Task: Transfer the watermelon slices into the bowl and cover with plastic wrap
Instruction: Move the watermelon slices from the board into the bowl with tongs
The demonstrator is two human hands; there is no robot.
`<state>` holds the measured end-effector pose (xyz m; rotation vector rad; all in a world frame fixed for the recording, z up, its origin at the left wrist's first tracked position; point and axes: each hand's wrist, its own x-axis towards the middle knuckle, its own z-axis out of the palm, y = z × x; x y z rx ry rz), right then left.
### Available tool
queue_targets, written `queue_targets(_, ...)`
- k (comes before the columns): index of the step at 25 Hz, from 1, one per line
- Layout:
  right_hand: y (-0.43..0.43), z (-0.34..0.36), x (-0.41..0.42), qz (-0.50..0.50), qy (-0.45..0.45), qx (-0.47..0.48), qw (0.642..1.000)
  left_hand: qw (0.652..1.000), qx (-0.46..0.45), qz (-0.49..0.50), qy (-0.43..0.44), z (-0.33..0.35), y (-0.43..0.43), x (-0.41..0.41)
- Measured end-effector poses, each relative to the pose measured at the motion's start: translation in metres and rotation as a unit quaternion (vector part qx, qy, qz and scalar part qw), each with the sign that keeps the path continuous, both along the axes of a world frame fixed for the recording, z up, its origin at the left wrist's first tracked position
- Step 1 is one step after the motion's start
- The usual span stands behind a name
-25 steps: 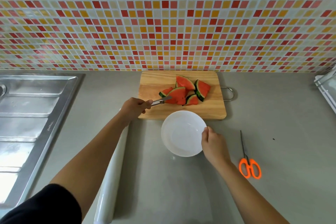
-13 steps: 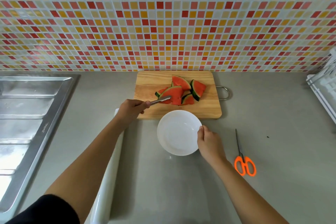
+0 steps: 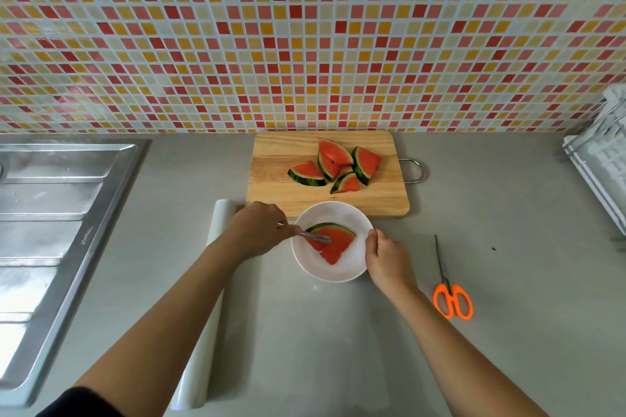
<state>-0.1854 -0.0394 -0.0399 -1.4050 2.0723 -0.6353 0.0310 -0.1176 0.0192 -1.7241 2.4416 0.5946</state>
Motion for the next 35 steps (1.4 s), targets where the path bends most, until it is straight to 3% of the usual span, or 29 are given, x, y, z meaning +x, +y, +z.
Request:
queue_targets(5,0.000,0.000,0.001,0.006,0.000,0.009,1.000,0.986,-0.083,-0.013,-0.141,0.025,0.015,-0.013)
queue_targets(8,0.001,0.000,0.001,0.014,-0.001,0.009,1.000,0.981,-0.121,-0.014,-0.148,0.042,0.023,-0.011)
queue_targets(11,0.002,0.000,0.001,0.013,-0.001,0.013,1.000,0.987,-0.125,0.043,-0.091,0.050,0.008,0.003)
queue_targets(13,0.002,0.001,0.001,0.006,-0.001,0.015,1.000,0.988,-0.083,0.127,0.001,0.045,-0.011,0.014)
queue_targets(16,0.003,0.001,0.003,0.009,0.005,0.010,1.000,0.965,0.014,0.235,0.118,0.017,-0.037,0.020)
queue_targets(19,0.002,0.001,0.003,0.014,0.010,0.007,1.000,0.940,0.071,0.262,0.206,-0.006,-0.060,0.012)
queue_targets(23,0.003,0.000,0.002,0.013,0.008,0.001,1.000,0.939,0.036,0.262,0.221,-0.008,-0.102,-0.003)
queue_targets(30,0.000,-0.003,0.002,0.022,0.022,-0.007,0.999,0.974,0.031,0.193,0.119,0.000,-0.156,-0.028)
queue_targets(35,-0.002,-0.006,0.001,0.020,0.020,-0.024,0.999,0.941,0.104,0.241,0.212,-0.020,-0.161,-0.028)
